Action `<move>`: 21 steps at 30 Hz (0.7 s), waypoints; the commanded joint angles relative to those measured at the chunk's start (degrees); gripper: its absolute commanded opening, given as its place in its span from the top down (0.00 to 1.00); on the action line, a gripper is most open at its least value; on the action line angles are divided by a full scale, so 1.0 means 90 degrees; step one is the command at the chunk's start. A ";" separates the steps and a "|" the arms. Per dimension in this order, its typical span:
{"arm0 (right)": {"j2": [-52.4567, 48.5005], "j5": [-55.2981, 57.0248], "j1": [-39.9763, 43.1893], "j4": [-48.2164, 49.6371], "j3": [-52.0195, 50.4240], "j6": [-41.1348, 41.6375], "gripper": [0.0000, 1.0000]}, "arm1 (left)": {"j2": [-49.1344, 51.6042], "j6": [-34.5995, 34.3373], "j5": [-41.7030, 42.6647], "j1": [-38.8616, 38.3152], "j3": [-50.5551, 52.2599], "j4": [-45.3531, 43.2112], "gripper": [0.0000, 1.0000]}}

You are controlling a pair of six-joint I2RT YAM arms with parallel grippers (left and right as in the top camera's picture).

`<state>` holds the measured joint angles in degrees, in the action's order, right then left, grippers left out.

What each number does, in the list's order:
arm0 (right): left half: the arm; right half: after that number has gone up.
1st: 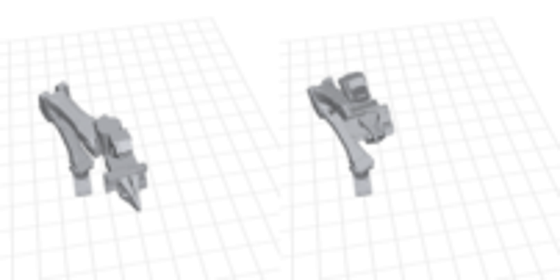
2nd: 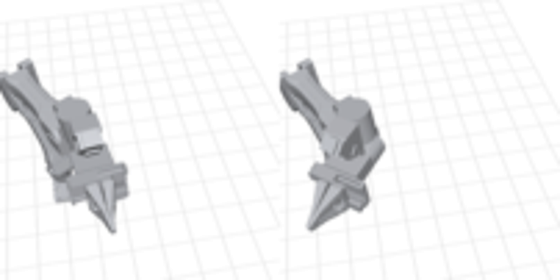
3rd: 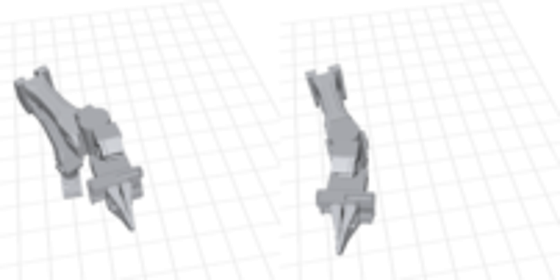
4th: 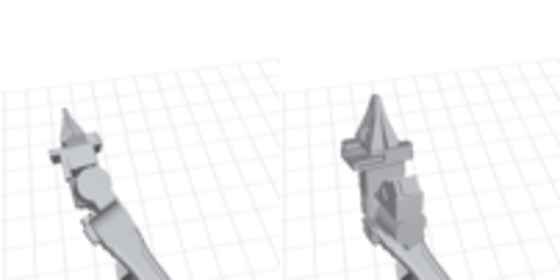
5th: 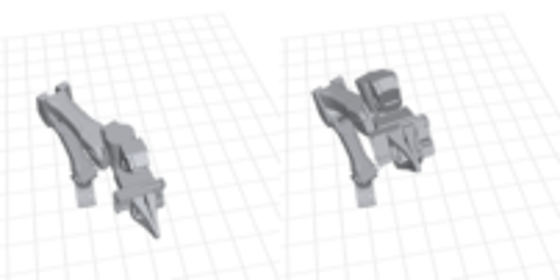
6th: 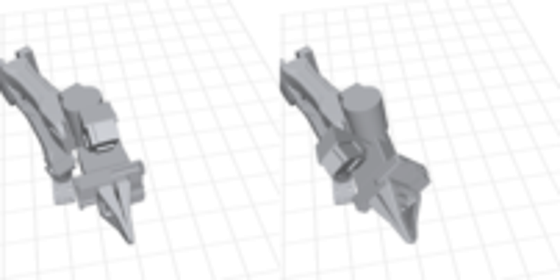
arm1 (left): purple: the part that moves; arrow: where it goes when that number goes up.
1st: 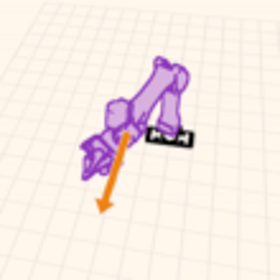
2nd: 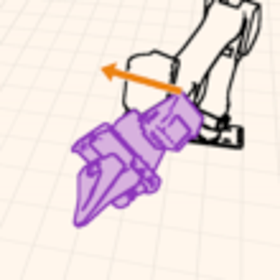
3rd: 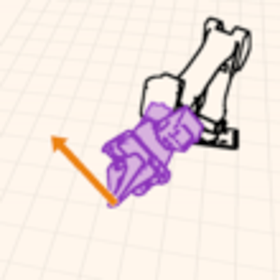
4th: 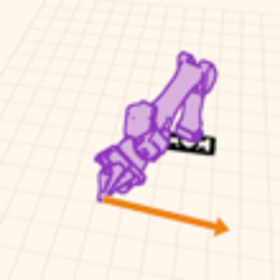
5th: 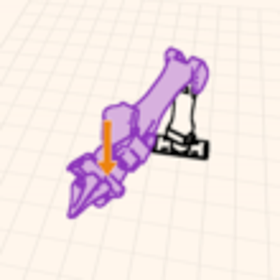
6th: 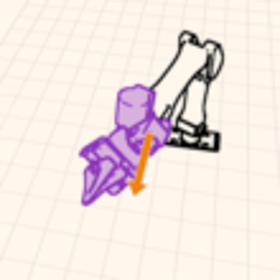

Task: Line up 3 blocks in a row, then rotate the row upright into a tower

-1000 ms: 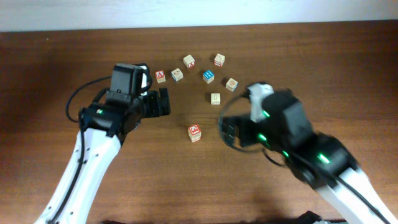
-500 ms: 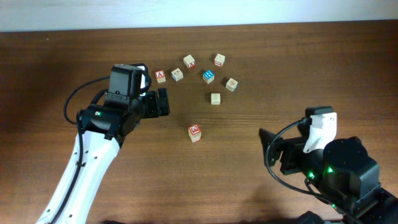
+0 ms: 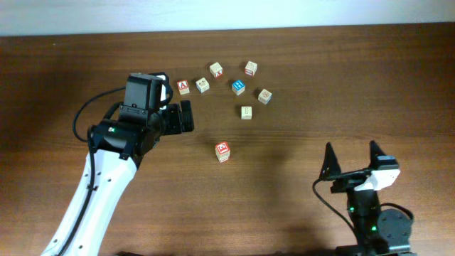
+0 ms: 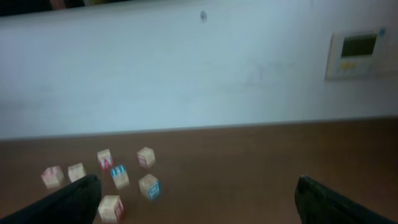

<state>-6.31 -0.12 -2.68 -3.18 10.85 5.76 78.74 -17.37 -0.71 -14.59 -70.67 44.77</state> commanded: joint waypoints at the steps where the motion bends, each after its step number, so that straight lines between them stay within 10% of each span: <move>1: 0.0622 -0.0034 0.0051 0.0148 -0.0729 -0.0073 0.01 | -0.0024 0.0051 -0.0068 0.0015 -0.0046 -0.0029 0.01; 21: 0.0673 0.0039 0.0046 -0.0151 -0.1171 -0.0117 0.01 | -0.0024 0.0051 -0.0068 0.0015 -0.0046 -0.0029 0.01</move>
<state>-0.84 -0.10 -2.66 -4.60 0.89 4.91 78.78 -17.39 -0.73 -14.59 -70.72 44.58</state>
